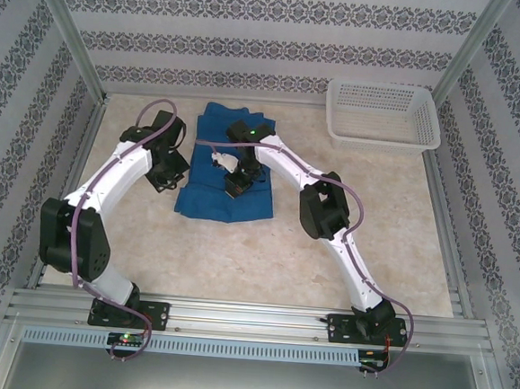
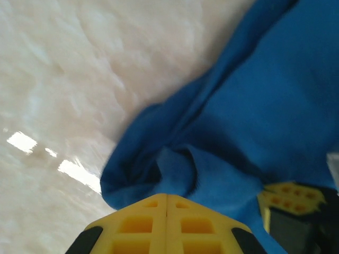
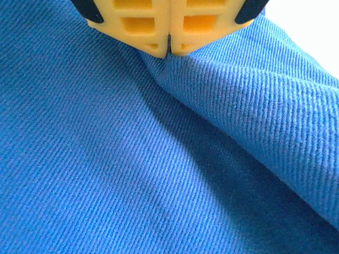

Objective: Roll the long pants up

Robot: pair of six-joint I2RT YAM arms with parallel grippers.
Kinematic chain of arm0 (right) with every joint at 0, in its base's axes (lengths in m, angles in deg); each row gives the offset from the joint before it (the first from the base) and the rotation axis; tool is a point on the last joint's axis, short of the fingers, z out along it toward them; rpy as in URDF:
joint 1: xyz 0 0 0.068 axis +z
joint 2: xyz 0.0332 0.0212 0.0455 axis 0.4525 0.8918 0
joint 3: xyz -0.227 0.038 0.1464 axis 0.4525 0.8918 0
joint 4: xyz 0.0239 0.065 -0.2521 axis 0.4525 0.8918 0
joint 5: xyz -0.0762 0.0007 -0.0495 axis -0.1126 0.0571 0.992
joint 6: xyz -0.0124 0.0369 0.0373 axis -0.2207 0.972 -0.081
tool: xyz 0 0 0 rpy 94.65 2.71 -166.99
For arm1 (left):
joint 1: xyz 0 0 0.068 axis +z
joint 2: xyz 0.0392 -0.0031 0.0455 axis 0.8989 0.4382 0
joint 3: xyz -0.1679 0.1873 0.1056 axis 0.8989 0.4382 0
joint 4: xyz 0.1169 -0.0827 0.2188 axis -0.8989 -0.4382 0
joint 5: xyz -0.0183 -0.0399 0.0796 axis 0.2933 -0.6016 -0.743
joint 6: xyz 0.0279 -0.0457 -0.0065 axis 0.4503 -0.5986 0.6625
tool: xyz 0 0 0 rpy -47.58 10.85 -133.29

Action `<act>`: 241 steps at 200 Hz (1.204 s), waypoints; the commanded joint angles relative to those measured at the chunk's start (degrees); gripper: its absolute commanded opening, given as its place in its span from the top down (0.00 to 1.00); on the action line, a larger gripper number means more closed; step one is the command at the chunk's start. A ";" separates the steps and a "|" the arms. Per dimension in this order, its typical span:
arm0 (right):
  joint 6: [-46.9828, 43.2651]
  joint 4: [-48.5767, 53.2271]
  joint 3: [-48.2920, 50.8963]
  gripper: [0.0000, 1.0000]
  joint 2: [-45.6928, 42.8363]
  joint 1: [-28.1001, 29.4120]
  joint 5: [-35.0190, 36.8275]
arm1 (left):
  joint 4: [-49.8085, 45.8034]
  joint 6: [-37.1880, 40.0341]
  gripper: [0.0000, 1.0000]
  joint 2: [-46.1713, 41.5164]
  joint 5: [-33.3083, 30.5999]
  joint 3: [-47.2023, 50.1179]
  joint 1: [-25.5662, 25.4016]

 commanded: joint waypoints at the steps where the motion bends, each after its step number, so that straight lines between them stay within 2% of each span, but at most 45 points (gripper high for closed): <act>1: 1.14 -0.42 -2.22 1.00 1.35 0.53 -1.62 | 5.89 -4.04 1.00 -4.14 4.46 0.05 -2.00; 40: 1.37 0.17 -3.54 1.00 2.89 0.51 -1.17 | 8.69 -7.39 1.00 -5.35 7.08 0.65 -5.74; 82: 0.87 0.94 -3.20 1.00 2.90 0.32 0.34 | 12.83 -10.12 1.00 -2.79 7.93 3.45 -9.94; 141: 1.08 1.62 -3.28 1.00 2.73 -0.92 -0.29 | 14.99 -12.98 1.00 -1.21 -1.69 10.50 -11.57; 188: 0.99 2.09 -2.95 1.00 2.79 -1.25 -0.68 | 12.98 -11.13 1.00 3.42 -10.74 9.95 -11.59; 241: 1.52 1.85 -1.97 1.00 2.33 -1.26 -1.29 | 13.27 -12.40 1.00 10.49 -15.19 8.80 -11.51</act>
